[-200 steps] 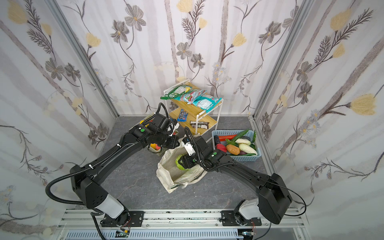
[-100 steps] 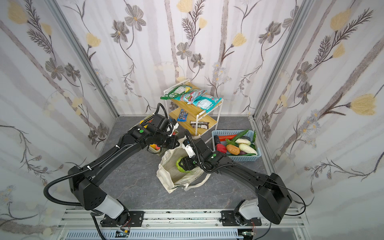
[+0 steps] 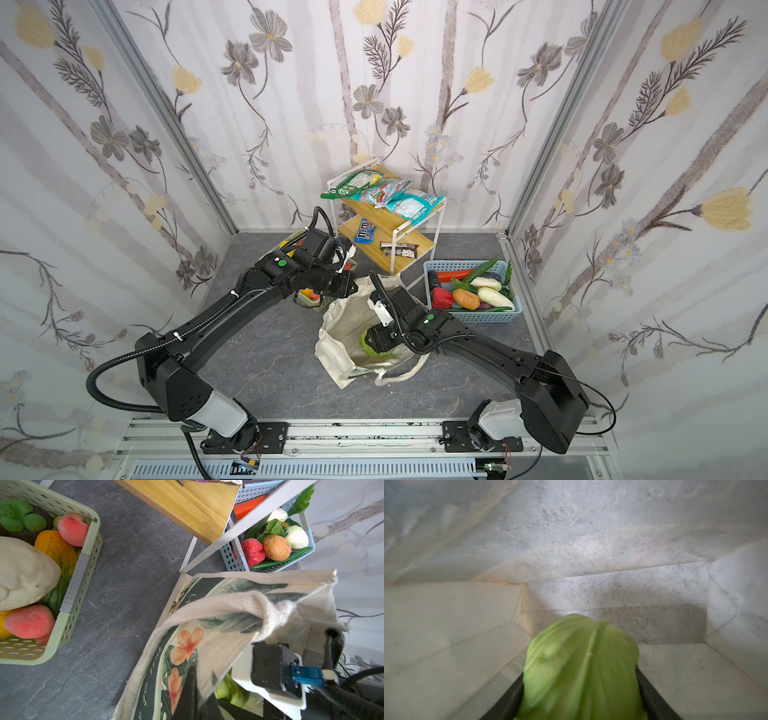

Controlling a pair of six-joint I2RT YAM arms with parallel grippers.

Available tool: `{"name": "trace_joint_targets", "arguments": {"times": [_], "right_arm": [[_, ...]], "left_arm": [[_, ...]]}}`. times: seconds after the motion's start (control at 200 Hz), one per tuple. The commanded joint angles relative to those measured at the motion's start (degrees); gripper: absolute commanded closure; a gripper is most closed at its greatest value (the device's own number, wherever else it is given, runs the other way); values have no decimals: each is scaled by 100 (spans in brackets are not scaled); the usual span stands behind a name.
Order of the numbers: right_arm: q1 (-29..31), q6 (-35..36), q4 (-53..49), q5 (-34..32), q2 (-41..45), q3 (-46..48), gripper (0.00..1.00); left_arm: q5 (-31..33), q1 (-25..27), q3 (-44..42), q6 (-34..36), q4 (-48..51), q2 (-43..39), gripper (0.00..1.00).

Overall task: Place the food into the grocery bag and tie it
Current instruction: 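Lower the cabbage into the bag opening held by the left gripper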

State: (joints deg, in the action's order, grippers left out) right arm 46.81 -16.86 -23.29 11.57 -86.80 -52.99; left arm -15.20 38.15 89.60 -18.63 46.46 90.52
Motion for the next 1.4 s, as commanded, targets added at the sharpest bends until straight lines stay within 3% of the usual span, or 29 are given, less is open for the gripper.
{"name": "trace_joint_targets", "arguments": {"times": [0.0, 0.48, 1.029, 1.394], "right_arm": [[4, -31, -31, -233, -139, -3, 35], [-157, -417, 616, -334, -1095, -88, 34], [-523, -1271, 1198, -1167, -814, 269, 34], [-540, -1463, 1640, -1333, -1109, 512, 32]], "left_arm": [[99, -14, -13, -35, -181, -23, 100], [-26, 8, -154, 44, -229, -201, 100], [37, 7, -265, 70, -199, -280, 100], [66, 8, -279, 70, -165, -320, 100]]}}
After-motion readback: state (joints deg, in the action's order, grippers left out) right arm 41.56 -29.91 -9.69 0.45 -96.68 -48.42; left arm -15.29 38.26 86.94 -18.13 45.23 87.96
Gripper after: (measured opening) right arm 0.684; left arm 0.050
